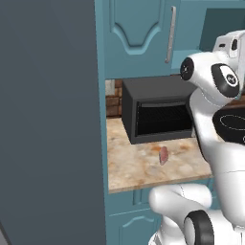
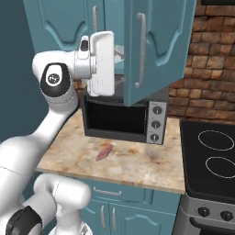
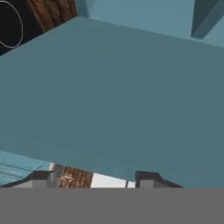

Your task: Retrieve the tupperware from the cabinet, then place the raw meat into the tupperware to avoid contamination.

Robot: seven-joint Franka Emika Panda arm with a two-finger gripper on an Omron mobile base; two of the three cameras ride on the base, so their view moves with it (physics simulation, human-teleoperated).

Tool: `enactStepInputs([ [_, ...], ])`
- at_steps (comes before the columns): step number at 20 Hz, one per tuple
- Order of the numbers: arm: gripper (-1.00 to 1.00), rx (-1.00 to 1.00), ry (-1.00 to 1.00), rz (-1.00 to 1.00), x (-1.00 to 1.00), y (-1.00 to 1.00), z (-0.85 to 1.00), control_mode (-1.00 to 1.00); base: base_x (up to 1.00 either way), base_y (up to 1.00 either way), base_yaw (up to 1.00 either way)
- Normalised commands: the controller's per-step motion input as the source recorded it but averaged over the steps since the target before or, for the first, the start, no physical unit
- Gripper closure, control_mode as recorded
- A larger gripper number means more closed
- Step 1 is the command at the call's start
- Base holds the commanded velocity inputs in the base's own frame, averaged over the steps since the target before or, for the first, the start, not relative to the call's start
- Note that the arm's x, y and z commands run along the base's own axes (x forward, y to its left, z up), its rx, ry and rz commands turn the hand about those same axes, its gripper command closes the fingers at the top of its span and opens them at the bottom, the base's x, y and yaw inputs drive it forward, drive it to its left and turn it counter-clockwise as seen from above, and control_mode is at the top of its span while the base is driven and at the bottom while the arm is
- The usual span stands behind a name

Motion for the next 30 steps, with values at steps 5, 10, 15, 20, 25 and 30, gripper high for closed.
enactStepInputs([
  [5,-1.00,-0.01,0.00,-0.23,0.00,-0.77,-0.37,-1.00,0.00,0.00,0.00],
  [10,-1.00,-0.01,0.00,-0.24,0.00,-0.80,-0.37,-1.00,0.00,0.00,0.00],
  [15,-1.00,-0.01,0.00,-0.23,0.01,-0.84,-0.35,-1.00,0.00,0.00,0.00],
  [20,-1.00,-0.01,0.00,-0.22,0.04,-0.83,-0.33,-1.00,0.00,0.00,0.00],
  [25,-1.00,-0.02,0.00,-0.20,0.06,-0.79,-0.30,-1.00,0.00,0.00,0.00],
  [30,-1.00,0.00,0.02,-0.16,0.03,-0.67,-0.21,-1.00,0.00,0.00,0.00],
])
